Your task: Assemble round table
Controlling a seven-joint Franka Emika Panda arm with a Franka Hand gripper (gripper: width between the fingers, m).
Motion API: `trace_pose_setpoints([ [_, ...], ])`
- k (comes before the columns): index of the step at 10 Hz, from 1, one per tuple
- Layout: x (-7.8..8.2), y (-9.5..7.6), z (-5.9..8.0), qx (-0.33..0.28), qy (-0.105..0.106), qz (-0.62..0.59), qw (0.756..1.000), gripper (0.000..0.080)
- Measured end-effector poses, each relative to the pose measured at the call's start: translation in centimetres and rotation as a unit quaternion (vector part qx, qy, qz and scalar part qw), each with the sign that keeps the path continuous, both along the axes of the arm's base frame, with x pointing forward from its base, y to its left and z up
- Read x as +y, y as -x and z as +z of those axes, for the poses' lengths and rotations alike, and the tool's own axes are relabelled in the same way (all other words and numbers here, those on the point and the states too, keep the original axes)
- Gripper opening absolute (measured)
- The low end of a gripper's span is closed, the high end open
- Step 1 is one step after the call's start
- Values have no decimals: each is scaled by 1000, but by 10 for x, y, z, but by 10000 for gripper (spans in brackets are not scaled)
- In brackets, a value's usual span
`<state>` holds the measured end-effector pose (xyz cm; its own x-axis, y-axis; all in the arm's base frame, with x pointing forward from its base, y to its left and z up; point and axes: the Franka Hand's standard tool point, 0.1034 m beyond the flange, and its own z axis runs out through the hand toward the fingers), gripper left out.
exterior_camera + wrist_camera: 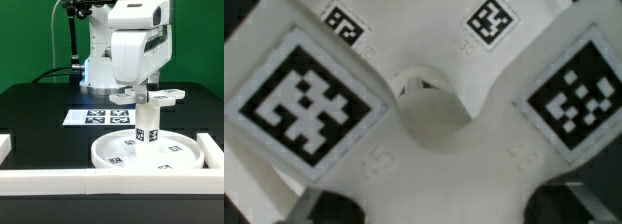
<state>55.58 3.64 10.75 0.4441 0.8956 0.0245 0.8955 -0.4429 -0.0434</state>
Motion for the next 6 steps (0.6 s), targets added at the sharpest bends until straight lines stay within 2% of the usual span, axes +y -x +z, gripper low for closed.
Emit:
trace_pose_setpoints([
  [3, 0, 0, 0, 1, 0, -19, 1000, 445],
  [6, -4, 2, -1, 14, -12, -192, 981, 445],
])
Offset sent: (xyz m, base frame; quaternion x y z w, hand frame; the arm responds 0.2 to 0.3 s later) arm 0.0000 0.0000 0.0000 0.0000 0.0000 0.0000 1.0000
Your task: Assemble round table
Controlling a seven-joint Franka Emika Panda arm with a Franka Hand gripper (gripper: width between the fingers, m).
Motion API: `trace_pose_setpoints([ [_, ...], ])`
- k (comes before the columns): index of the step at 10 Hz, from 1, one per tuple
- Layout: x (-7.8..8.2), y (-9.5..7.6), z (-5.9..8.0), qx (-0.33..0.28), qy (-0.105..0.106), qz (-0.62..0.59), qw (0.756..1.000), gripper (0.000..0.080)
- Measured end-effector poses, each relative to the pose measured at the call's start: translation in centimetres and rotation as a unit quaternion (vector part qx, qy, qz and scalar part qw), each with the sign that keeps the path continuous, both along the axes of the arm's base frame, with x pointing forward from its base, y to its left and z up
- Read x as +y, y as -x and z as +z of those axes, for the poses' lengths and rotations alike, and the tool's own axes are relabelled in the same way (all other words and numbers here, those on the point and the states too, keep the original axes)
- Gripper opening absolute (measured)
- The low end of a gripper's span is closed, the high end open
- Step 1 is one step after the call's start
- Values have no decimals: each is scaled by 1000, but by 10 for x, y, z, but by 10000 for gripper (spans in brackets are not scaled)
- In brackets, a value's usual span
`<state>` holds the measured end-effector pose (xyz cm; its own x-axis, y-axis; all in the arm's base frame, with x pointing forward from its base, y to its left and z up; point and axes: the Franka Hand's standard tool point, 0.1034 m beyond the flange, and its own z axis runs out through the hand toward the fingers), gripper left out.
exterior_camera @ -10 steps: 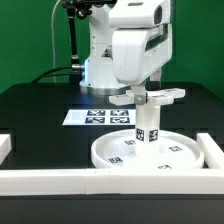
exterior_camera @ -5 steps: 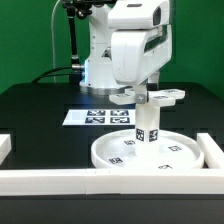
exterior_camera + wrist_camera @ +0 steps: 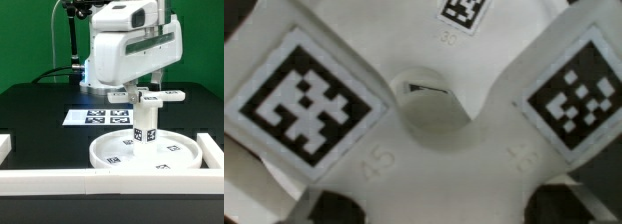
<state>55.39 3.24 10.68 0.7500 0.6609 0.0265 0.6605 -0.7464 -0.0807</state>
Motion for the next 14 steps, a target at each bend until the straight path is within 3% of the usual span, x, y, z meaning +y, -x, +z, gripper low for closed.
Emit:
trace_pose_setpoints([
  [2, 0, 1, -1, 11, -13, -132, 991, 445],
  [7, 1, 0, -1, 29, -7, -326, 945, 446],
  [11, -1, 1, -2, 34, -30, -536, 843, 446],
  [12, 1, 1, -2, 37, -36, -591, 805, 446],
  [14, 4, -1, -2, 38, -38, -629, 776, 446],
])
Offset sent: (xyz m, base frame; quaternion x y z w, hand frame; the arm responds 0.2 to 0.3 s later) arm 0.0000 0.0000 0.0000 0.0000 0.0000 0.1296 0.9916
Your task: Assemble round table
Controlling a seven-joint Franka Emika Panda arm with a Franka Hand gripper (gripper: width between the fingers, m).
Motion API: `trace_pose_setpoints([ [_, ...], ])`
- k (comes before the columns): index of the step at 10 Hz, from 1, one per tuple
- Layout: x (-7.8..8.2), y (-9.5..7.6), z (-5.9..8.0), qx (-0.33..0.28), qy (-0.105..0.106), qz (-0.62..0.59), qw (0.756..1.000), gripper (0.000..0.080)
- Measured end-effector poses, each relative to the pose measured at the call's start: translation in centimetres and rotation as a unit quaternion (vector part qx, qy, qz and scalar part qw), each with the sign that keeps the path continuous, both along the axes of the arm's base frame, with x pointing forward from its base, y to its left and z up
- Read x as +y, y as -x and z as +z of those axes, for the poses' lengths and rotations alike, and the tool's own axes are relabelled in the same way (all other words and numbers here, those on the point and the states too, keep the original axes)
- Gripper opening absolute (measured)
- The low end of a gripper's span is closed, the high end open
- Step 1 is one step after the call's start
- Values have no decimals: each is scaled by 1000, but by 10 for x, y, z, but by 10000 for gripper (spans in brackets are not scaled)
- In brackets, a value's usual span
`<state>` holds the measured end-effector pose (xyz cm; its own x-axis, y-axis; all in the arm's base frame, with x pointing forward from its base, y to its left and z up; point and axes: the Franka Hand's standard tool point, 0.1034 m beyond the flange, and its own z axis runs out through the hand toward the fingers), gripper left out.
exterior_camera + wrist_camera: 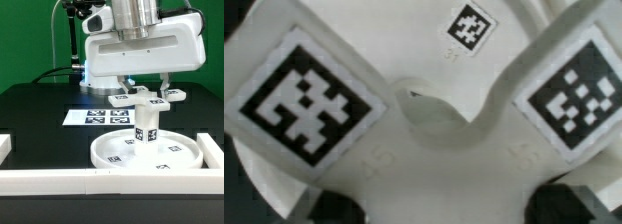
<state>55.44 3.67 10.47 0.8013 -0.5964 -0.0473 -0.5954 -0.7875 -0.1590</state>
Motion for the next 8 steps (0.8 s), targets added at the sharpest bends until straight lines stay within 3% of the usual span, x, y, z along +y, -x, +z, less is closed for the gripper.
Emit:
trace_pose_setpoints([
  [5, 0, -1, 0, 17, -9, -138, 990, 446],
  [8, -1, -1, 0, 13, -36, -357, 933, 446],
])
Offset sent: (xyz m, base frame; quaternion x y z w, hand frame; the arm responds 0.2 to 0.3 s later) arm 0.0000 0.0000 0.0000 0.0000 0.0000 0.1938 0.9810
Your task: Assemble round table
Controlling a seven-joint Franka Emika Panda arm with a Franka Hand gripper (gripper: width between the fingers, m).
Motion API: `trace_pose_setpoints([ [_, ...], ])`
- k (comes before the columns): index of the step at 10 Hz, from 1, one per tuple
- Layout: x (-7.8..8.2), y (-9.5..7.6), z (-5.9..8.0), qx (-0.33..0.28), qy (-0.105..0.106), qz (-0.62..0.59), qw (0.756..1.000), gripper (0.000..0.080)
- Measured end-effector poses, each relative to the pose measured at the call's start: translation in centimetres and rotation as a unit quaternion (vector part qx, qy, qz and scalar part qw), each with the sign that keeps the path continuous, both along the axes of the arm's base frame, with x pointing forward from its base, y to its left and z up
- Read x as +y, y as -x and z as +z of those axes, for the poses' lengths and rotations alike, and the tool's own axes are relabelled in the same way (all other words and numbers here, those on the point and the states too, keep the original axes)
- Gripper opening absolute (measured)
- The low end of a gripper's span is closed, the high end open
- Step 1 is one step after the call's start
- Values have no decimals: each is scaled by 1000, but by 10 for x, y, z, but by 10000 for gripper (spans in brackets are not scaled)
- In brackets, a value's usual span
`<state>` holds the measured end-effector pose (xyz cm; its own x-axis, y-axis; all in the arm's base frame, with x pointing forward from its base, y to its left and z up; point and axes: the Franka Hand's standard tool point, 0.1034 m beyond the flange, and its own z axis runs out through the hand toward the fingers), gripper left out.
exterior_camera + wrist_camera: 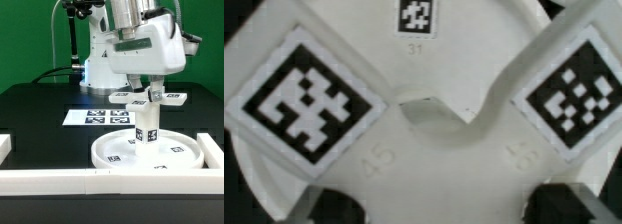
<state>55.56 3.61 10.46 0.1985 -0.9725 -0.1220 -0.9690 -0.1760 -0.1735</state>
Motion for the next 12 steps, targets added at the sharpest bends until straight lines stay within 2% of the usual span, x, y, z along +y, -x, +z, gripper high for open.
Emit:
trace_pose_setpoints([
  [4, 0, -2, 0, 5, -39, -220, 975, 446],
  [7, -2, -3, 1, 14, -69, -303, 950, 446],
  [9, -2, -3, 2, 14, -72, -310, 948, 446],
  [11, 0, -2, 4, 25, -76, -288, 954, 619],
  [12, 1, -2, 10, 28, -79, -271, 959, 619],
])
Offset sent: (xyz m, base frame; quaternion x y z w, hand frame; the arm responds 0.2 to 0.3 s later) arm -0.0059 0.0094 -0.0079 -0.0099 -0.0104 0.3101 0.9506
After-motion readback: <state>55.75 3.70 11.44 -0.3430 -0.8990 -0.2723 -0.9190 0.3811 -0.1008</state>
